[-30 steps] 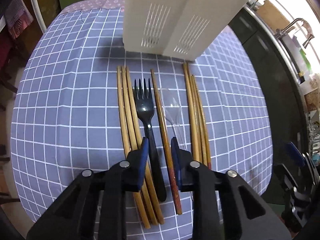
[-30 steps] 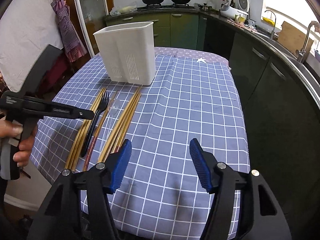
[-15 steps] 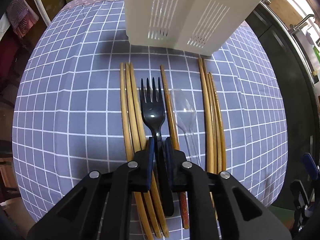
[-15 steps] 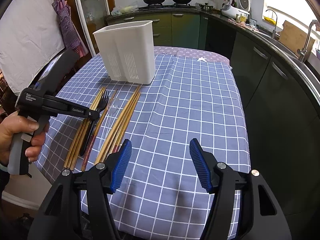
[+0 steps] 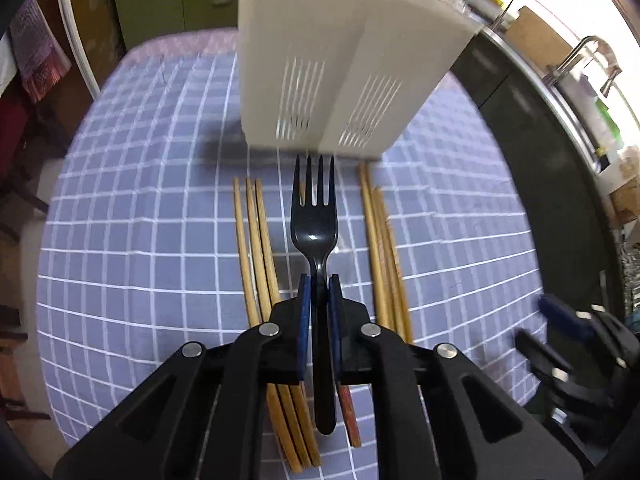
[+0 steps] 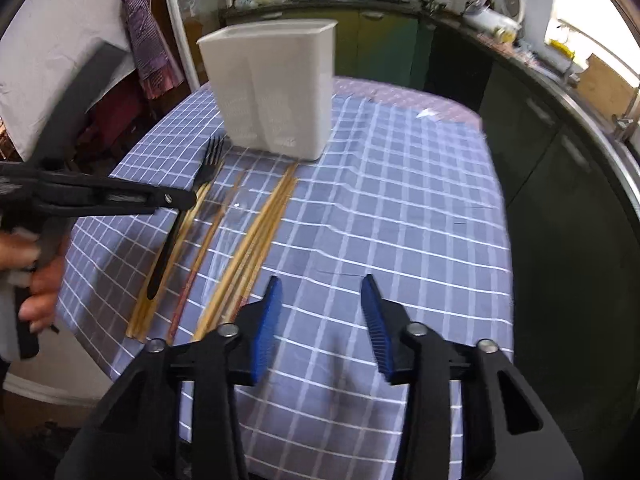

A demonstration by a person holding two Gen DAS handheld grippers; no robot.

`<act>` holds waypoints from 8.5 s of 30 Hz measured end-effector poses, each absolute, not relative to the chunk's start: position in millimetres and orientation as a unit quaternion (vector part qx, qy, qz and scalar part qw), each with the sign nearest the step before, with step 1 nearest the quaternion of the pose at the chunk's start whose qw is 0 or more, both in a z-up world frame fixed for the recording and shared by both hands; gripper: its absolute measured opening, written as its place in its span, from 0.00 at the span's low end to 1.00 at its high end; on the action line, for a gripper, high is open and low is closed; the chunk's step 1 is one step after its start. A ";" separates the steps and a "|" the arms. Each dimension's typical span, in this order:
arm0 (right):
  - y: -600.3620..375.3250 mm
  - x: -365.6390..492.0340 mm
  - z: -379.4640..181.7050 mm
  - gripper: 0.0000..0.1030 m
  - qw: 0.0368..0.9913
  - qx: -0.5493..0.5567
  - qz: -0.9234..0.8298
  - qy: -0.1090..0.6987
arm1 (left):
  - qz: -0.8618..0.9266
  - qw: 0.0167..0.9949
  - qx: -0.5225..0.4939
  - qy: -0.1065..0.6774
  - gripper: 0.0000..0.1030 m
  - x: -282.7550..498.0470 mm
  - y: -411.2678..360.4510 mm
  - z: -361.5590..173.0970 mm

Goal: Organize utensils
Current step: 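Lift the black fork with the left tool while the right tool grasps the clear spoon, then drop the black fork into the white caddy while the right tool carries the clear spoon, then lower the left tool and grasp a single wooden chopstick, then lift the chopstick upright with the left tool while the right tool grasps another chopstick, then carry the chopsticks over the caddy and drop them in with both tools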

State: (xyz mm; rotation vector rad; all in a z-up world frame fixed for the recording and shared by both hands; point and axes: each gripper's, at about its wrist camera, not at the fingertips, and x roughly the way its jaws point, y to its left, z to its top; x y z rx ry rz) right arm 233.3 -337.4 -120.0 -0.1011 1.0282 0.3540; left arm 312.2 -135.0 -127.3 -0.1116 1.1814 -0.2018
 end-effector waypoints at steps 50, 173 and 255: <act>-277.6 268.9 -81.1 0.09 0.854 0.038 0.259 0.450 | -0.110 0.966 -0.077 0.222 0.09 376.3 -89.9 33.7; -274.9 335.9 -177.0 0.16 0.784 -0.043 0.185 0.592 | -0.076 0.889 -0.033 0.450 0.06 275.1 -45.3 -78.6; -321.6 222.4 -60.2 0.07 0.893 -0.011 0.209 0.398 | -0.135 0.937 -0.005 0.321 0.06 271.9 -71.4 75.6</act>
